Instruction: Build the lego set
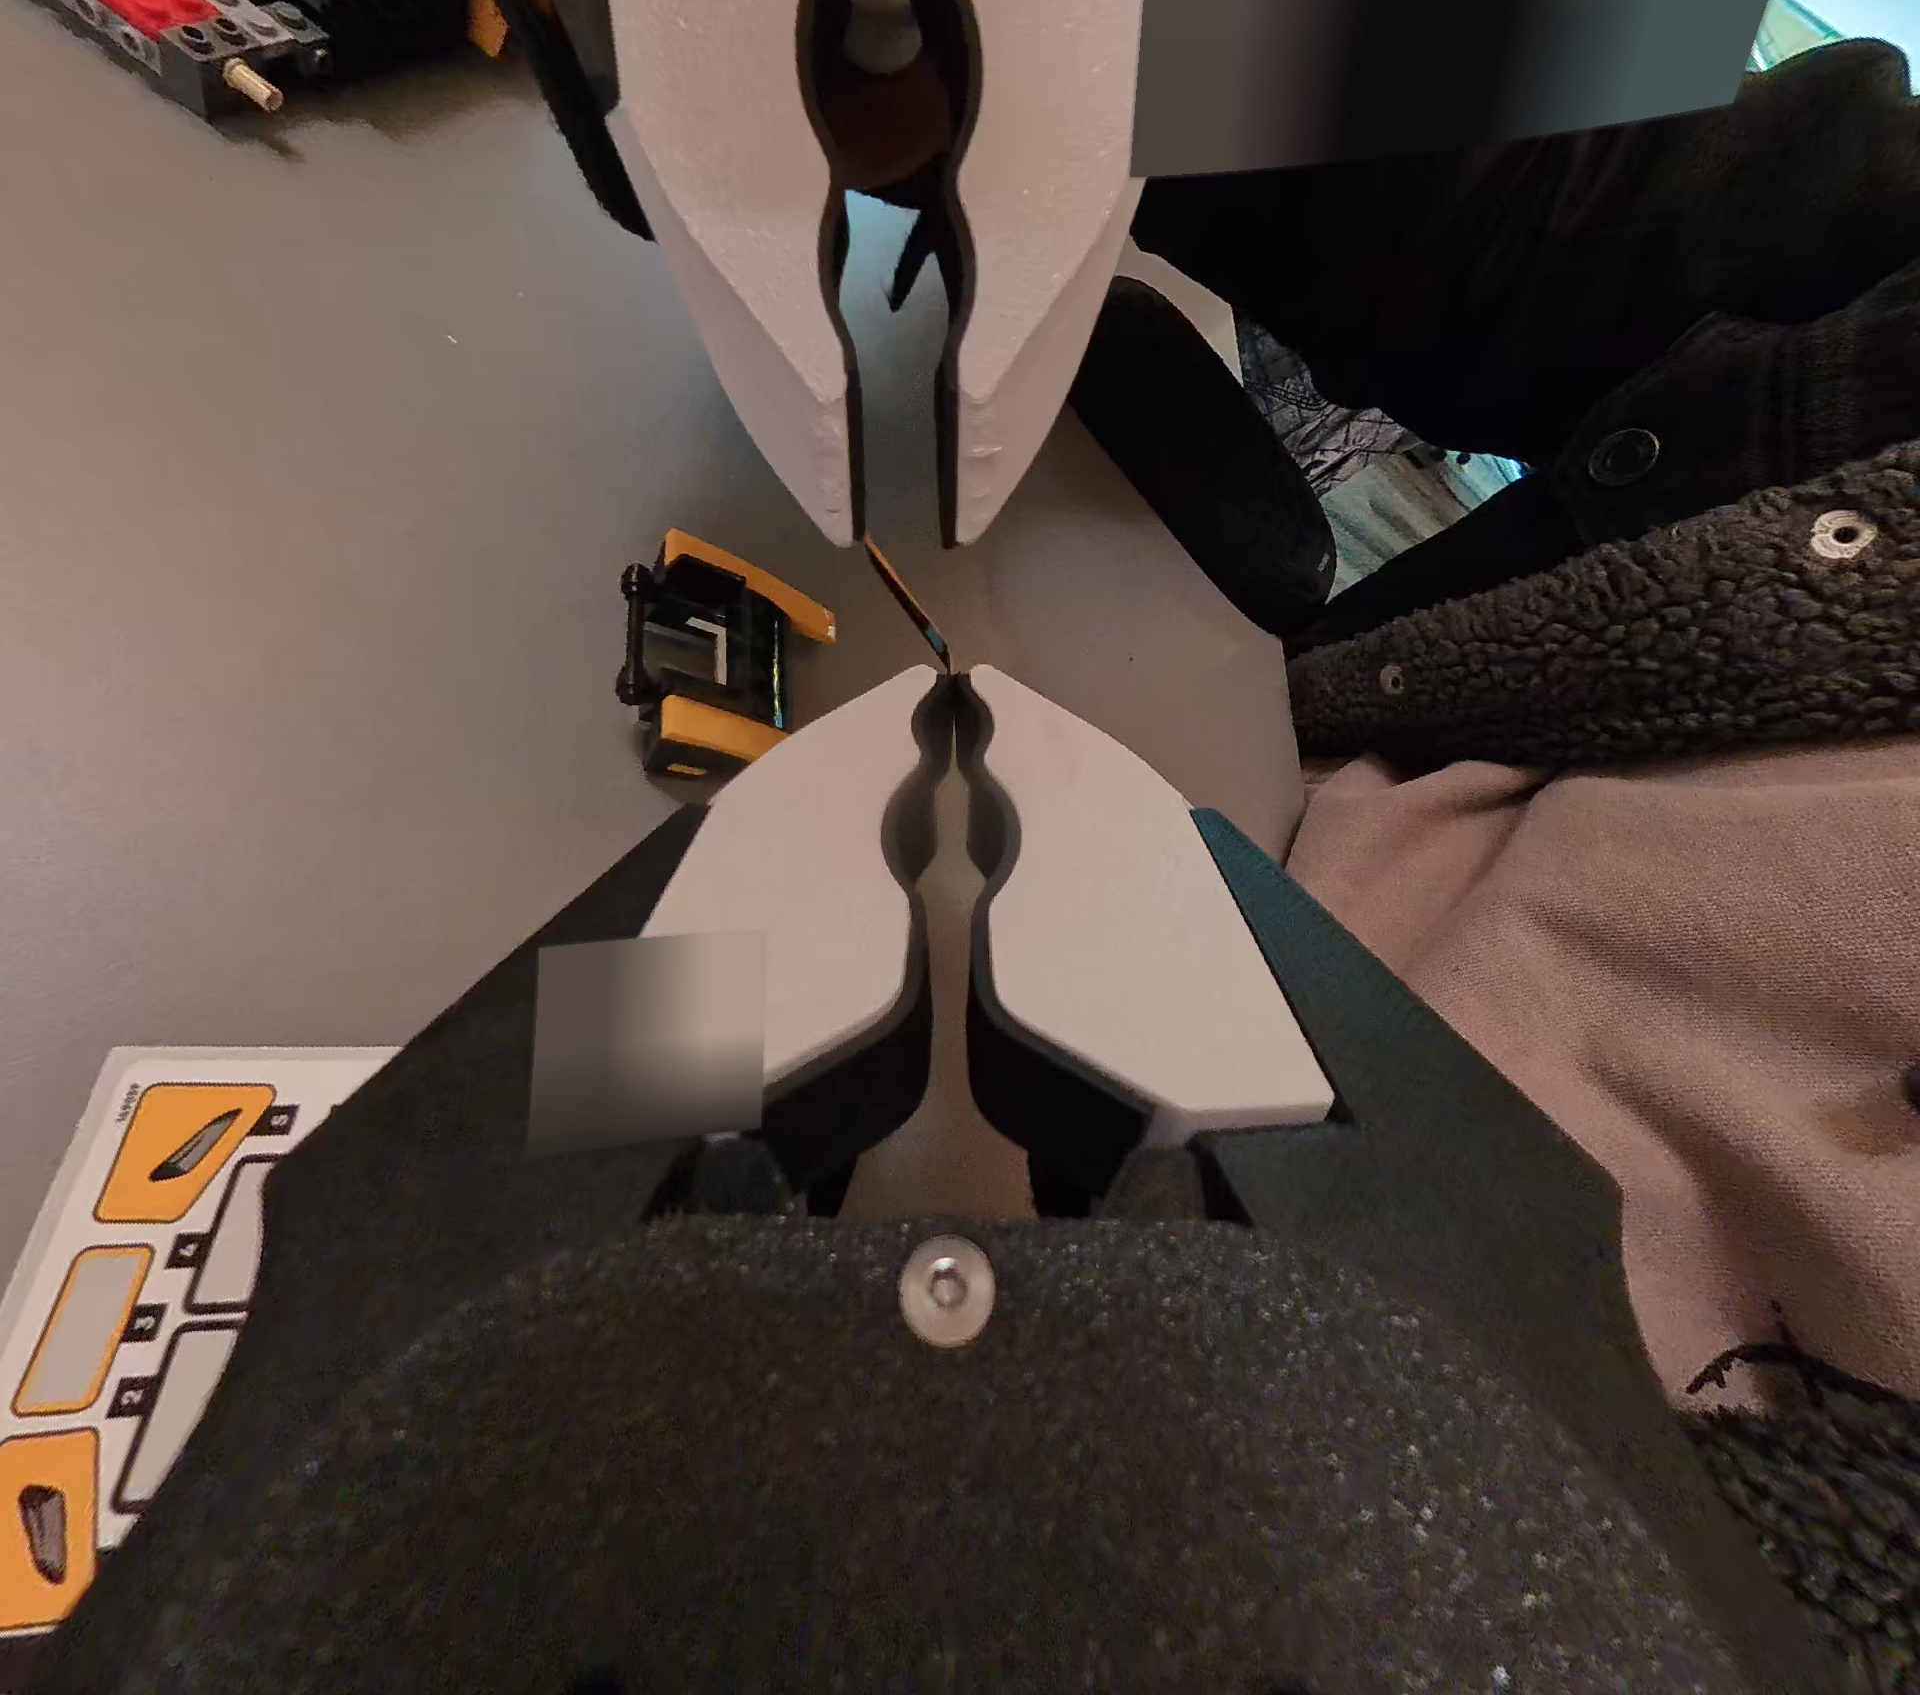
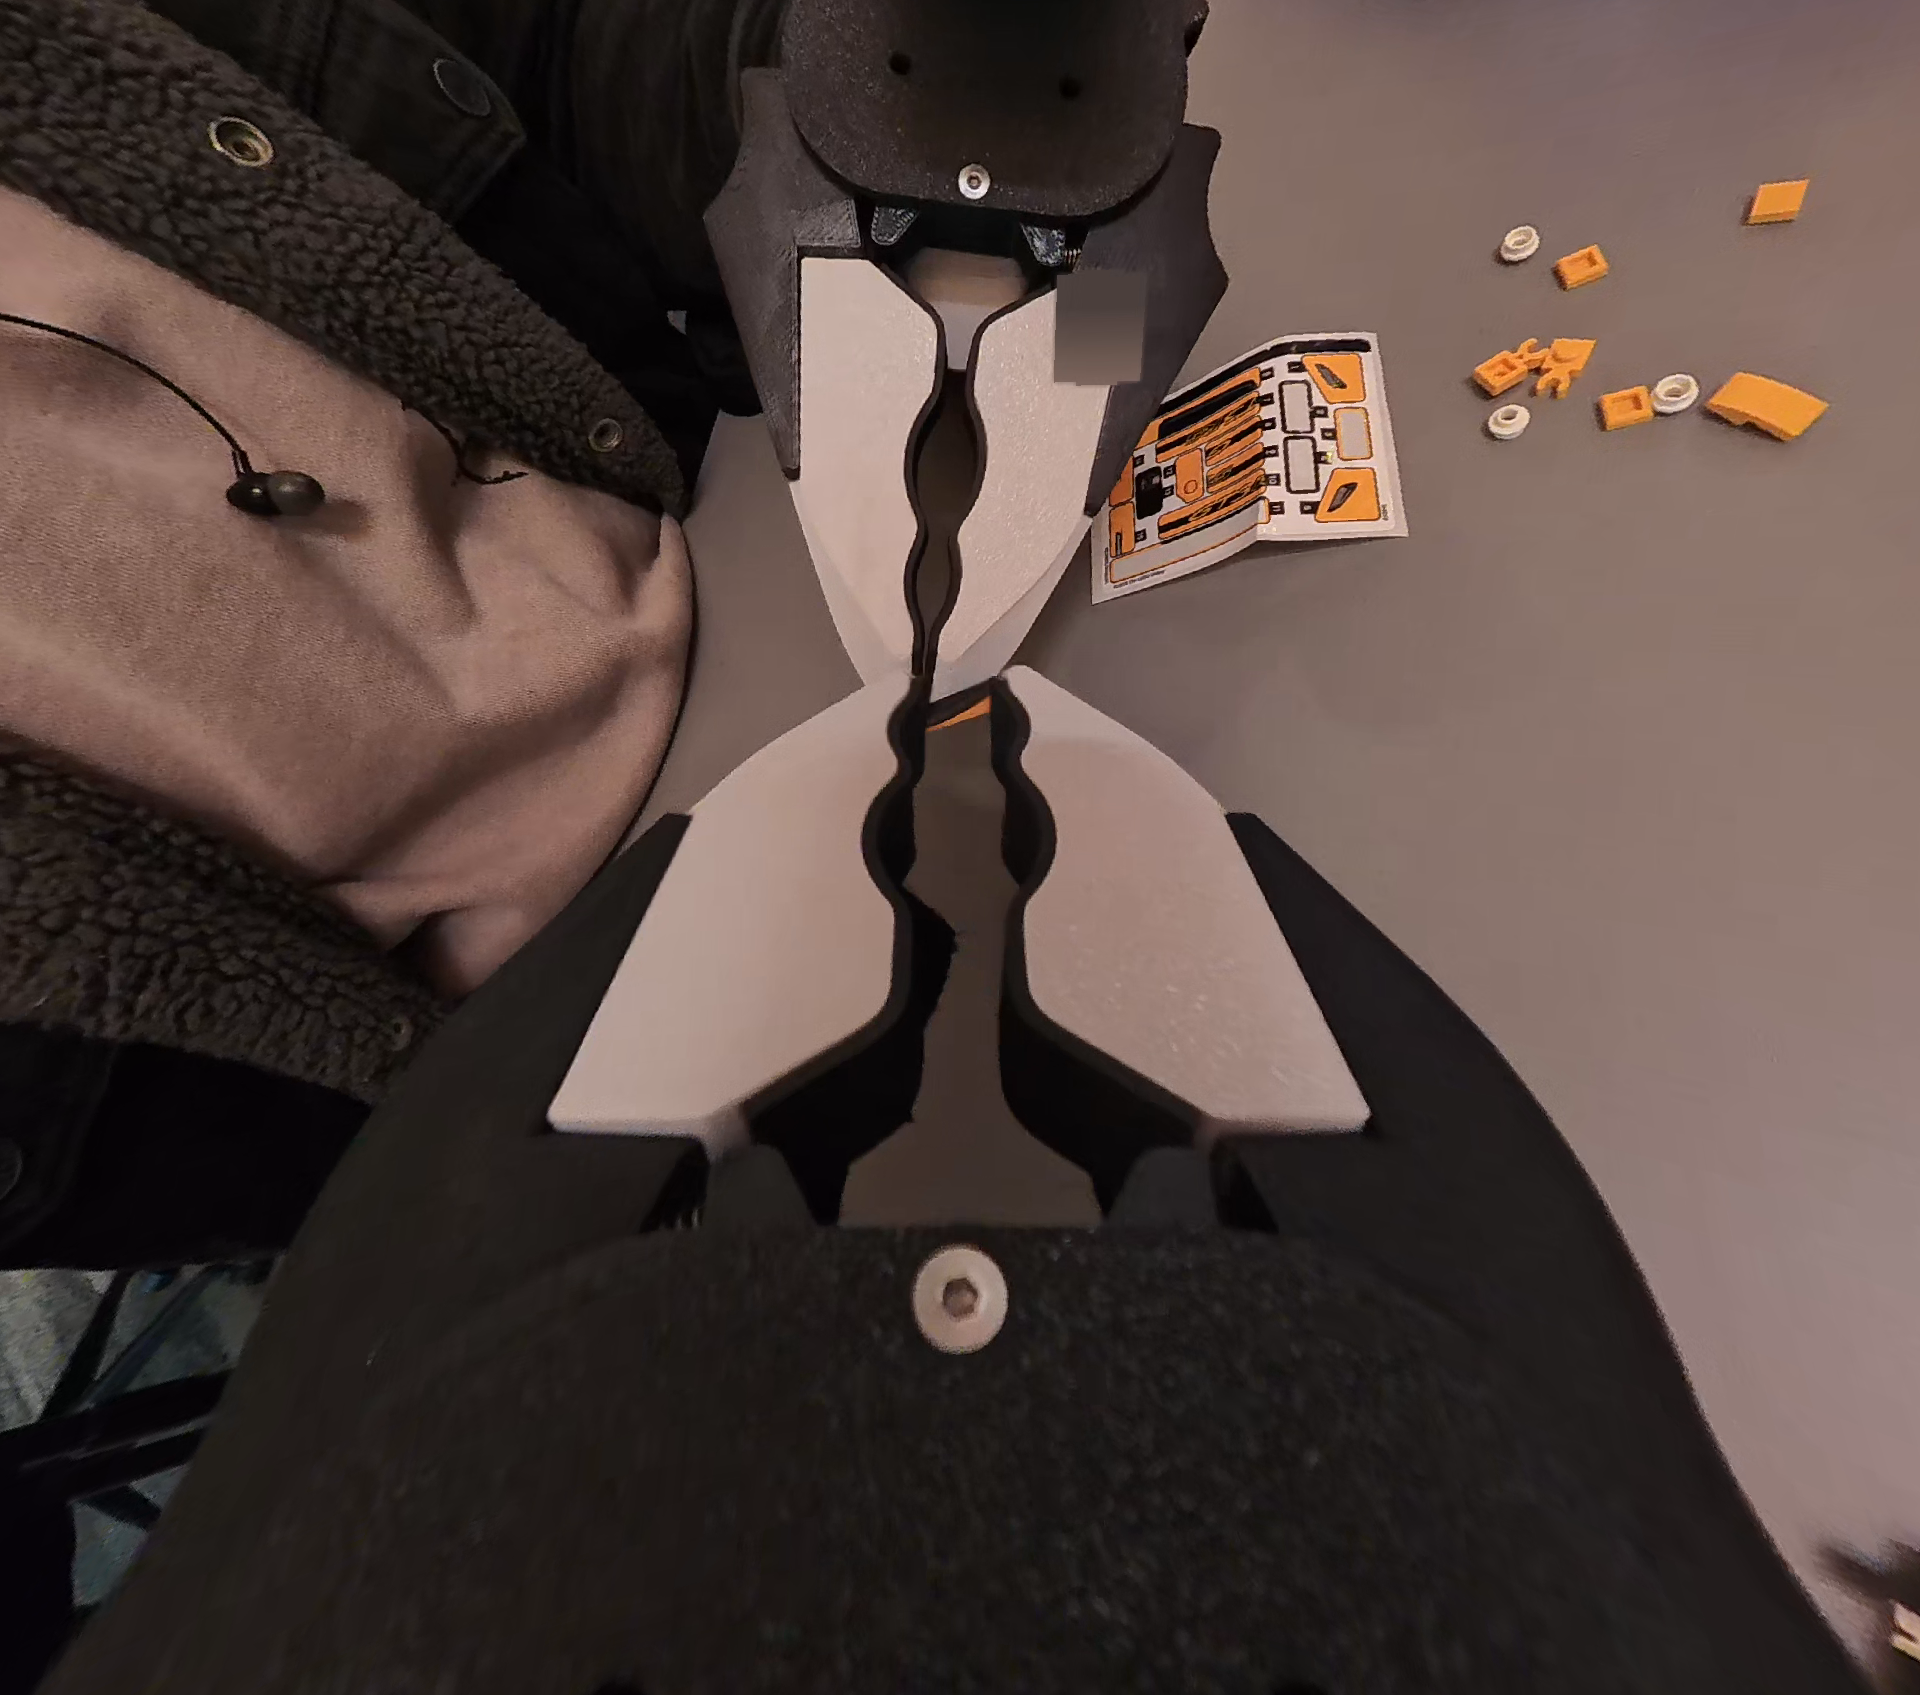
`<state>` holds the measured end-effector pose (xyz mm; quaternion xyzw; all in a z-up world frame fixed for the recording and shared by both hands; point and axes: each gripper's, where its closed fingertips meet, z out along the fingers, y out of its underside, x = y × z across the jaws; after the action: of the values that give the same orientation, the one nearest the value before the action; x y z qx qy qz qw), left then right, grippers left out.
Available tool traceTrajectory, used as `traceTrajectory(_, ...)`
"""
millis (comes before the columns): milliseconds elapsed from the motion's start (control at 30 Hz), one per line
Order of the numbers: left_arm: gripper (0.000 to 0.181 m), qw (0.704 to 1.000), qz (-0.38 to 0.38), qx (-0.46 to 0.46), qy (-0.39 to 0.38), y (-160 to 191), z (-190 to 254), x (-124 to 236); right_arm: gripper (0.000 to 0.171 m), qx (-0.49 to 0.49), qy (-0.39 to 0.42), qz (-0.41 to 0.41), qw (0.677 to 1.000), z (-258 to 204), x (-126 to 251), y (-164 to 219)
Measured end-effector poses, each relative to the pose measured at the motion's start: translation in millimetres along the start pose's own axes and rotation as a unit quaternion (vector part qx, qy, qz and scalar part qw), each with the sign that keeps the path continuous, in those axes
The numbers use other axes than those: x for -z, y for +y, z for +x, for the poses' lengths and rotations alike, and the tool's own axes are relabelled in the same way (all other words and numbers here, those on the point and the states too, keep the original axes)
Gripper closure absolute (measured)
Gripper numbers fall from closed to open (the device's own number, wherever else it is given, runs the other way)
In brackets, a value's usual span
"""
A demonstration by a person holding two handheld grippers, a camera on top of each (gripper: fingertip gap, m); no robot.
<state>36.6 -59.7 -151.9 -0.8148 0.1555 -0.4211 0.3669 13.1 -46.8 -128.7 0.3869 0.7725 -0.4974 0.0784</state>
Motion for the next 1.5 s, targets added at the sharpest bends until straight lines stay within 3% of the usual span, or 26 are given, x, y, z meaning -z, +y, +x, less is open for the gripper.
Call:
traceTrajectory(367,0.181,1.0,0.008,-0.006,0.002,-2.7,0.1,3.0,0.148,0.018,-0.003,0.0,1.0,1.0,1.4,1.6)
traceTrajectory(500,0.181,1.0,0.001,-0.01,0.007,-0.6,2.1,2.5,0.132,0.029,0.033,0.02,0.999,10.7,7.0,-5.7)
traceTrajectory(700,0.181,1.0,0.006,-0.002,-0.002,-1.6,-3.4,4.3,0.15,0.029,0.027,0.013,0.999,3.7,8.5,-3.3)
traceTrajectory(1500,0.181,0.999,-0.006,0.04,-0.001,6.2,-10.7,-0.4,0.171,0.016,0.025,-0.003,1.0,9.2,-3.6,4.3)
